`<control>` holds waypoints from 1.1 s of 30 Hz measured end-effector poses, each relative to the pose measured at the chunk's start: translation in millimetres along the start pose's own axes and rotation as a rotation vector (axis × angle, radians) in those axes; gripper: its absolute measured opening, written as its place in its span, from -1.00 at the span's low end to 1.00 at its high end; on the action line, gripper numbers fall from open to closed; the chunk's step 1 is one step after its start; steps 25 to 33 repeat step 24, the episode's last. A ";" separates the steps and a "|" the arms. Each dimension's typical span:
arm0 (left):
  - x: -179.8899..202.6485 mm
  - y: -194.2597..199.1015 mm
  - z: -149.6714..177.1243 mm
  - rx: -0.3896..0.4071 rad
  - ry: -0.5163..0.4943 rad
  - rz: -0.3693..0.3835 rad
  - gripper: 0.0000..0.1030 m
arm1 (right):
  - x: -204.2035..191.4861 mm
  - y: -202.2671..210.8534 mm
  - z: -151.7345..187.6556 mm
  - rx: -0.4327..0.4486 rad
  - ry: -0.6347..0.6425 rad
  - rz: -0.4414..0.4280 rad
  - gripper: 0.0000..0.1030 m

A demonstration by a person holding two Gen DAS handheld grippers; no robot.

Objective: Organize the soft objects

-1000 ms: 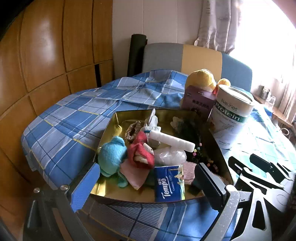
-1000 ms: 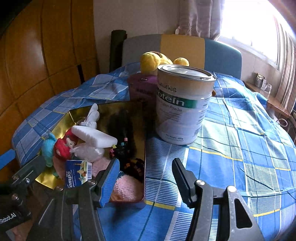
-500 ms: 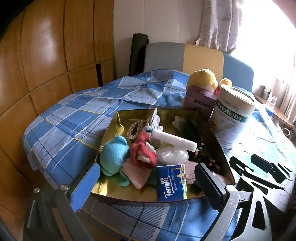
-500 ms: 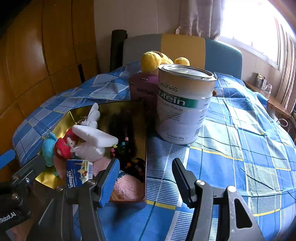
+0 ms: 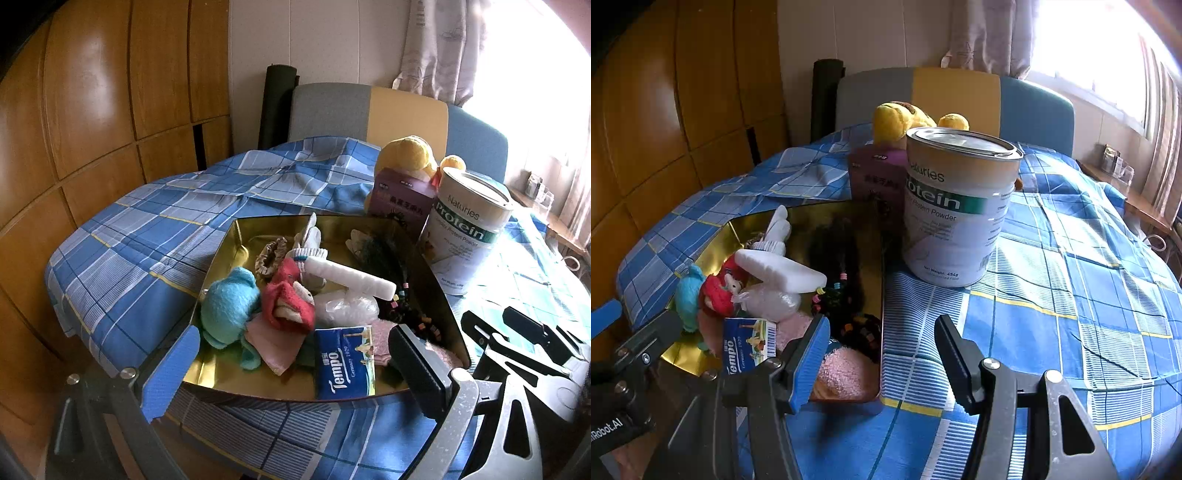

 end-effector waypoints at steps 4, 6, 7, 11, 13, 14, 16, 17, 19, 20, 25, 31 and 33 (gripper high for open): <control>-0.7 0.2 0.3 0.001 0.001 -0.001 0.99 | 0.4 0.5 -0.1 -0.001 -0.001 -0.001 0.16; -0.9 0.4 0.3 0.001 0.002 0.001 0.99 | 0.3 0.1 0.1 -0.002 -0.001 -0.001 0.16; -0.9 0.8 0.5 0.003 0.002 0.000 0.99 | 0.8 0.3 0.1 -0.002 -0.001 0.000 0.16; -0.5 1.4 0.7 0.002 0.003 0.000 0.99 | 0.9 -0.2 0.7 -0.004 -0.002 0.001 0.16; -0.8 1.5 0.6 0.002 0.004 0.001 0.99 | 1.4 -0.1 1.0 -0.003 -0.002 0.001 0.16; -1.0 1.6 0.6 0.003 0.005 0.001 0.99 | 1.4 -0.2 1.0 -0.003 -0.001 0.002 0.16; -0.5 2.6 0.5 0.012 0.002 -0.007 0.99 | 2.1 -0.7 1.8 -0.002 -0.002 0.002 0.16; -0.8 3.7 0.7 0.021 0.004 -0.014 0.98 | 2.2 -0.9 2.1 -0.003 -0.003 0.002 0.16; -0.3 3.8 0.6 0.022 0.009 -0.005 0.91 | 3.3 -1.6 2.8 -0.004 -0.008 0.001 0.16; -0.3 3.5 0.6 0.022 0.009 -0.008 0.89 | 4.6 -1.2 2.6 -0.002 -0.010 0.002 0.16; 1.3 0.3 1.0 -0.001 0.009 0.016 0.93 | 18.7 3.8 -1.9 0.025 -0.056 0.012 0.16; 1.3 0.3 1.0 -0.001 0.009 0.016 0.93 | 18.7 3.8 -1.9 0.025 -0.056 0.012 0.16; 1.3 0.3 1.0 -0.001 0.009 0.016 0.93 | 18.7 3.8 -1.9 0.025 -0.056 0.012 0.16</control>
Point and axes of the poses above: each gripper's, at about its wrist camera, not at the fingertips, and y roughly against the way its jaws point, x to its right, z to its underside, the point moved 4 cm from there along -y, roughly the way its jaws point, and after that the axes turned 2 degrees about y, right-handed, at the moved point
